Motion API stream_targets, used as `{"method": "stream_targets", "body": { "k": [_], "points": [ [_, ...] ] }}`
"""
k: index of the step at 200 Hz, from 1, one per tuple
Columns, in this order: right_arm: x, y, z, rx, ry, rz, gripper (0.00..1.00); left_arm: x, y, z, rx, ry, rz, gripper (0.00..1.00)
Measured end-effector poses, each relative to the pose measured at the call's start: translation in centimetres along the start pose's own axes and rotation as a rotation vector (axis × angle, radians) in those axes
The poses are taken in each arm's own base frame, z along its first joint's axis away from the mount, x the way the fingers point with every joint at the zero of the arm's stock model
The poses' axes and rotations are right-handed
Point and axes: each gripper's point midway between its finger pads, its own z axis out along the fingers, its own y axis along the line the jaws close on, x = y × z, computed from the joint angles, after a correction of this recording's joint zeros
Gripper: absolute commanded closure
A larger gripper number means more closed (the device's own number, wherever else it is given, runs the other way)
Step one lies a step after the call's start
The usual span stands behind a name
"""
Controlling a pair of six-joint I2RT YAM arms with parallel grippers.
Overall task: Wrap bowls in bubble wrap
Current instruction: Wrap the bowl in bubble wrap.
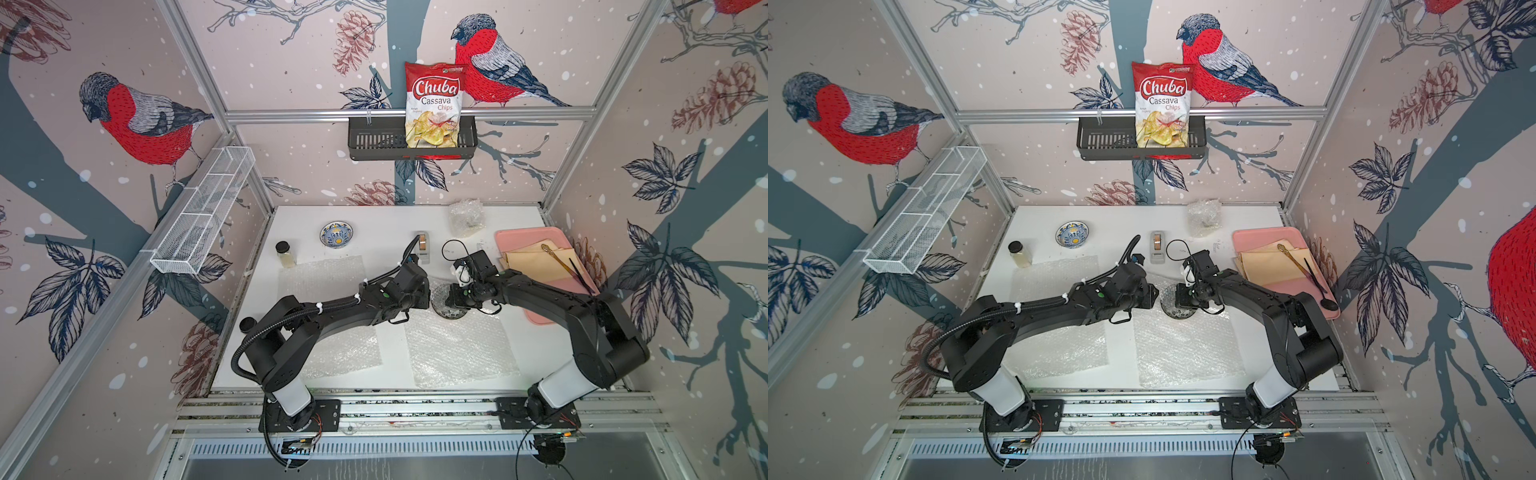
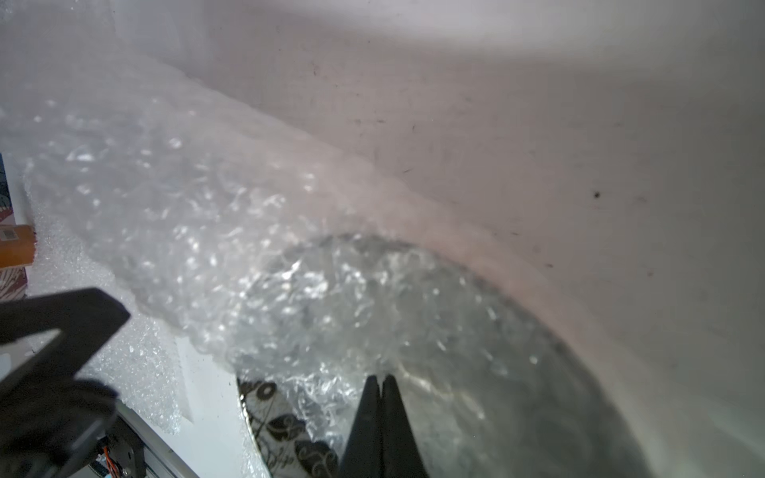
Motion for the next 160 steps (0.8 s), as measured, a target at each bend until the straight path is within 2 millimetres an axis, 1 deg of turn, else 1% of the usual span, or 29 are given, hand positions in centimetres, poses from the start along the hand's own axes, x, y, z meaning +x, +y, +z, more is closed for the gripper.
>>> {"method": "stream_targets", "body": {
  "k": [9,24,45,51,56,62,90,105,118,143,160],
  "points": [
    [0.1,0.0,0.3,-0.001,0.003,-0.002,0.88,0.4,-0.1,0.4,-0.001,0.011,0.0,0.62],
    [0.1,-0.1,0.6,-0.001,0.006,-0.002,0.85,0.9,-0.4,1.0,0.009,0.03,0.0,0.62],
    [0.2,-0.2,0.8,0.0,0.008,-0.002,0.78,1.4,-0.5,1.8,0.012,0.046,-0.004,0.62],
    [0.2,-0.1,0.8,-0.002,0.006,-0.004,0.74,1.5,-0.4,2.0,0.009,0.051,-0.005,0.62],
    [0.1,-0.1,0.8,-0.003,0.006,-0.004,0.68,1.6,-0.4,2.1,0.008,0.054,-0.005,0.62],
    [0.2,-0.1,0.9,-0.006,0.007,-0.003,0.65,1.8,-0.3,2.2,0.005,0.058,-0.005,0.62],
    [0.2,0.4,0.8,-0.035,0.013,-0.006,0.6,1.8,-0.3,3.0,-0.001,0.064,-0.005,0.63],
    [0.0,0.9,0.1,-0.052,0.002,-0.008,0.57,1.9,-0.2,3.4,-0.011,0.07,-0.003,0.63],
    [-0.6,1.4,-1.0,-0.076,-0.017,-0.008,0.57,2.1,0.1,3.8,-0.022,0.079,-0.003,0.64],
    [-2.5,2.6,-3.6,-0.141,-0.085,-0.016,0.53,2.3,0.3,4.0,-0.035,0.085,0.001,0.64],
    [-3.7,2.6,-5.5,-0.162,-0.132,-0.013,0.5,2.1,0.3,4.1,-0.04,0.08,0.004,0.64]
  ]
}}
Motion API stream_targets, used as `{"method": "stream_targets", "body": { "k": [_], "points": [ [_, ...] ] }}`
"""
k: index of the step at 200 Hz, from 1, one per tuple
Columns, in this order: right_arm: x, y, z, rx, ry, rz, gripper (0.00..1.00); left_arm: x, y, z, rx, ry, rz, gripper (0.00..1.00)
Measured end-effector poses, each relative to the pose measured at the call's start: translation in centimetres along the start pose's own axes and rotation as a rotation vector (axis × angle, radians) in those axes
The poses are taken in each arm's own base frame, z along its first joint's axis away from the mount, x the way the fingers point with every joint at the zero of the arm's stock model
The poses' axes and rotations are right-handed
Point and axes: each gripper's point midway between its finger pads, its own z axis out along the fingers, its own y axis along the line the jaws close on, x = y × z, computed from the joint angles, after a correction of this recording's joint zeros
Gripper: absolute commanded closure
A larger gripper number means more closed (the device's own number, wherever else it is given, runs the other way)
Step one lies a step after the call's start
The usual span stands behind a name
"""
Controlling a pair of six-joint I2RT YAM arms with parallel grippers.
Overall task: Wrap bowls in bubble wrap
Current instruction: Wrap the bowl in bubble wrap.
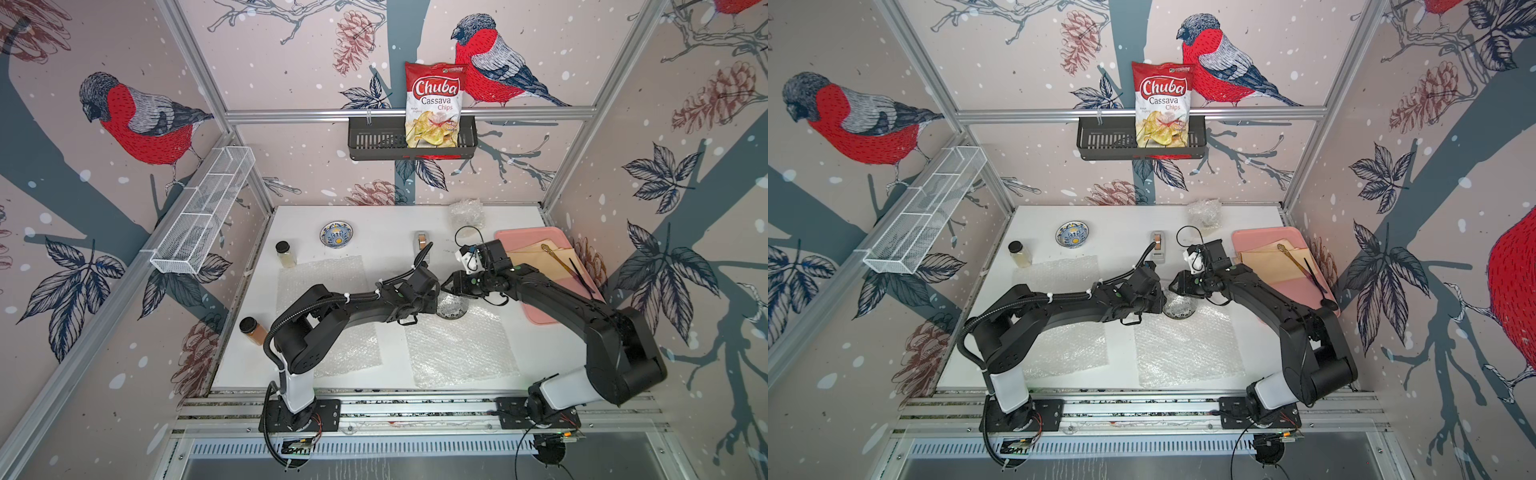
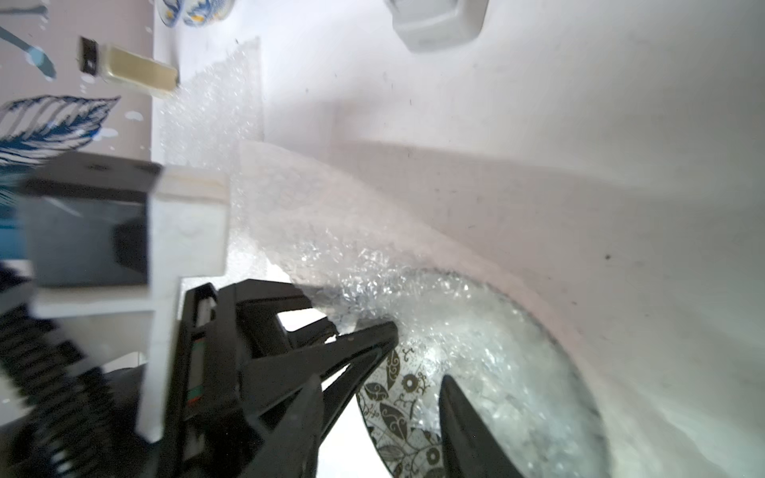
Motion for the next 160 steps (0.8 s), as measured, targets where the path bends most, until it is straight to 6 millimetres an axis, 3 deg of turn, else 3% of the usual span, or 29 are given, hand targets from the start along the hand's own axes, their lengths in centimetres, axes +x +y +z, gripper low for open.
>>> {"method": "stream_targets", "body": {
  "k": [33,66,110,160],
  "points": [
    [-2.4,-2.9,-1.6,0.098,-0.082,0.014,0.44,-0.1,0.0,0.1,-0.002,-0.001,0.004,0.64],
    [-1.7,-6.2,-0.6,0.228,-0.051,0.025,0.43,-0.2,-0.1,0.1,-0.002,-0.002,0.005,0.64],
    [0.0,-8.1,0.6,0.322,0.023,0.023,0.43,-0.3,-0.1,0.1,-0.009,-0.001,0.012,0.64],
    [0.8,-8.3,1.3,0.356,0.051,0.005,0.47,-0.5,-0.2,0.2,-0.017,0.006,0.029,0.64]
  ]
}}
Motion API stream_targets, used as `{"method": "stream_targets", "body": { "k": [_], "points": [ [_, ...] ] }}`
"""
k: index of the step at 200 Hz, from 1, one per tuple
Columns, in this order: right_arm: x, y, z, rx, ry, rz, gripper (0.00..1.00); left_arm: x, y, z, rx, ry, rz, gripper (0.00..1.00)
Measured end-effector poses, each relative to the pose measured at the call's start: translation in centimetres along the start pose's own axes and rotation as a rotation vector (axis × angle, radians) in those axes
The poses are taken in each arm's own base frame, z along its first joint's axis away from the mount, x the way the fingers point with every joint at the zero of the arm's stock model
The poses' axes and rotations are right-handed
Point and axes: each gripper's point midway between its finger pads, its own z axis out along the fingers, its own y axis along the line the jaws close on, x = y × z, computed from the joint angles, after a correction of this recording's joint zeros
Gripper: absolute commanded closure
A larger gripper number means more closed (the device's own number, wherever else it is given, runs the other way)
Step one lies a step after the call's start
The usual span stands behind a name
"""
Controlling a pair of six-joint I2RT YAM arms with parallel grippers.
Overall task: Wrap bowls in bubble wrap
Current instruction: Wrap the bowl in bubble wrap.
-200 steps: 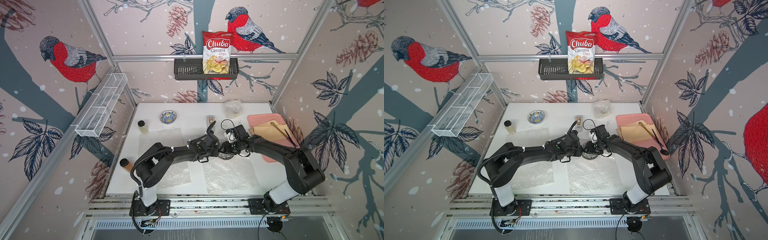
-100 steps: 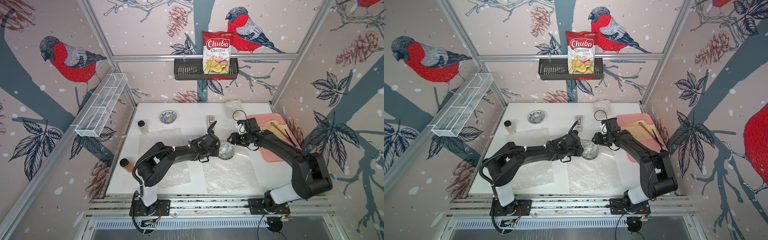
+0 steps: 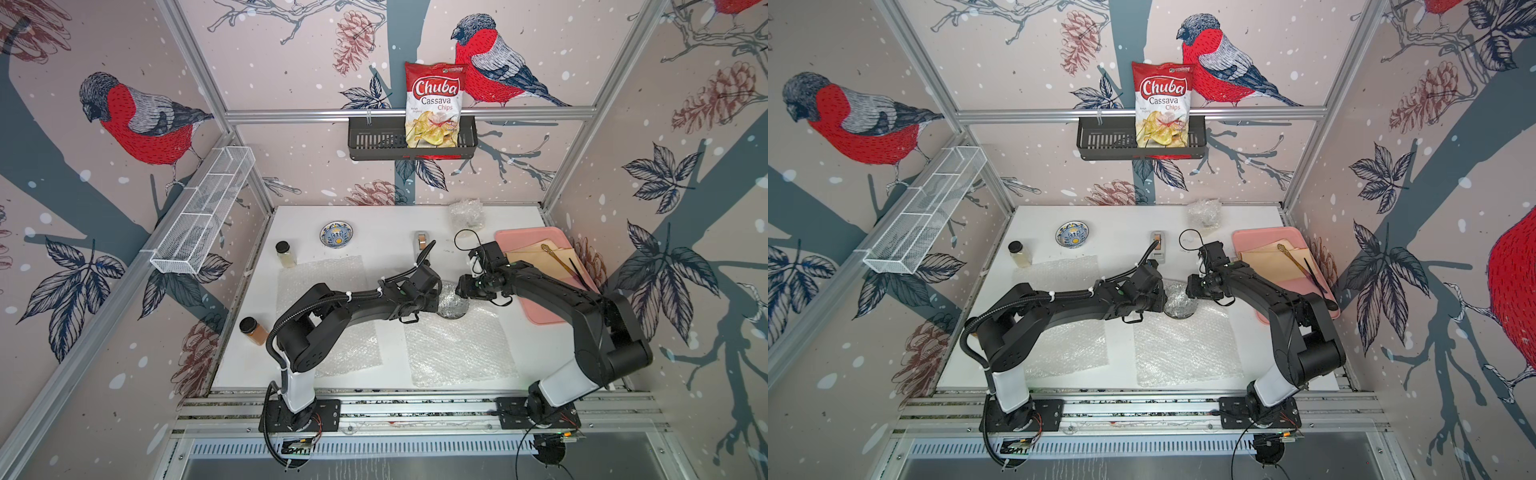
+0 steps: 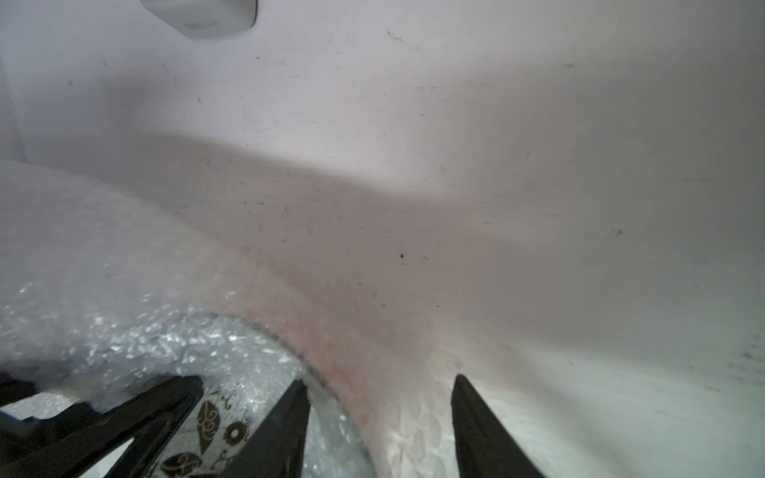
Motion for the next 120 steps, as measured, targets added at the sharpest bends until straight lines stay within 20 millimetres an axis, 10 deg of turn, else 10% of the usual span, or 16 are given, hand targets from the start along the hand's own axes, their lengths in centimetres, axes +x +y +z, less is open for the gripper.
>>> {"method": "stream_targets", "body": {
  "k": [120],
  "points": [
    [0.6,0.3,1.0,0.026,0.005,-0.037,0.85,-2.4,2.8,-3.4,-0.052,-0.086,-0.049,0.63]
  ]
}}
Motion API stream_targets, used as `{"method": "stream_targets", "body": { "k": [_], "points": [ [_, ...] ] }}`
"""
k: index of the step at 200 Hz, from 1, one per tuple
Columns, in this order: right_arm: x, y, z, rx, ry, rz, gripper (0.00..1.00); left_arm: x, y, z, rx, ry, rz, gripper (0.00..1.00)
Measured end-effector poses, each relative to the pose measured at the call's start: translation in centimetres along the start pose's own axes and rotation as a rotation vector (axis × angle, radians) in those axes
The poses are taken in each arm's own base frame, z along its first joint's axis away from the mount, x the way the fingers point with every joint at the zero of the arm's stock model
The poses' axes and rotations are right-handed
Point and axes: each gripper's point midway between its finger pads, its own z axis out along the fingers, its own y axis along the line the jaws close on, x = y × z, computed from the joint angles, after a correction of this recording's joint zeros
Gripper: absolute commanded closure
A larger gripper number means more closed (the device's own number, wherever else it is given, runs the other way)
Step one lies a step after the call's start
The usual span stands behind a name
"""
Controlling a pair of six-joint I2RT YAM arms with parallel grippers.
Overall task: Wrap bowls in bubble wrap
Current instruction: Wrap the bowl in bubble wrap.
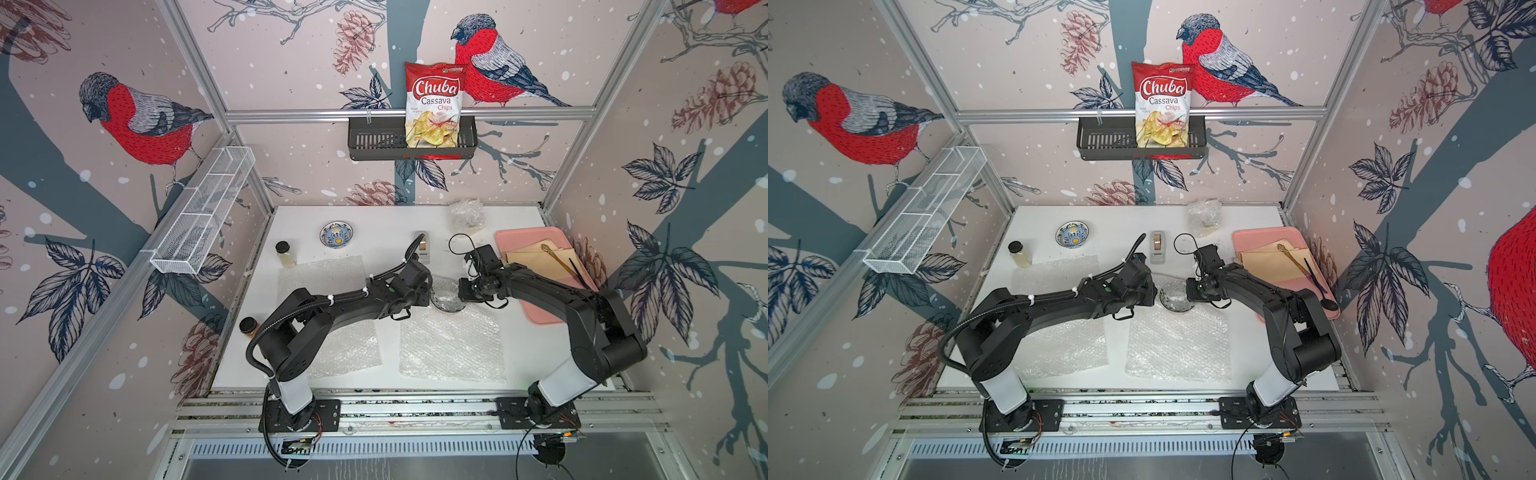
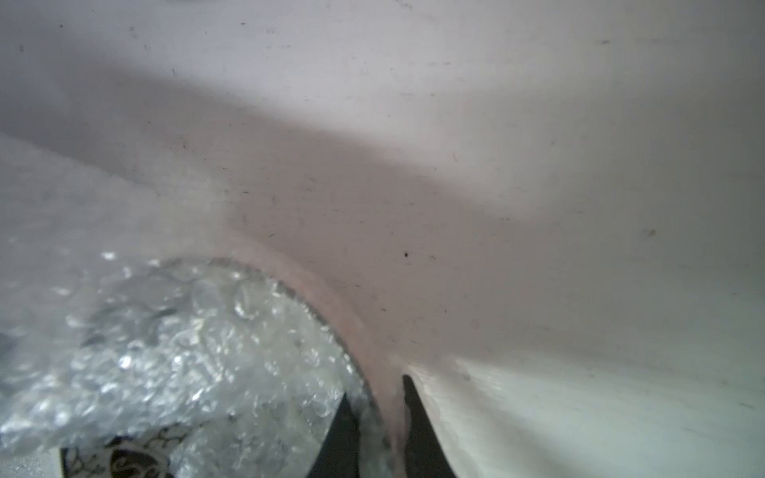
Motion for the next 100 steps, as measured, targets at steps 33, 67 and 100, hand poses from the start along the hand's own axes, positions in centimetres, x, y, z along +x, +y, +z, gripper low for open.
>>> {"method": "stream_targets", "body": {
  "k": [33,67,100],
  "points": [
    [0.0,0.1,0.1,0.001,-0.005,-0.006,0.86,-2.0,3.9,-1.3,-0.035,-0.05,-0.093,0.62],
    [0.0,0.3,0.0,0.001,-0.008,-0.014,0.86,-3.9,5.8,-1.8,-0.005,-0.077,-0.157,0.54],
    [0.0,0.3,0.0,0.001,-0.009,-0.014,0.86,-5.6,5.9,-2.1,0.051,-0.101,-0.177,0.43]
  ]
}}
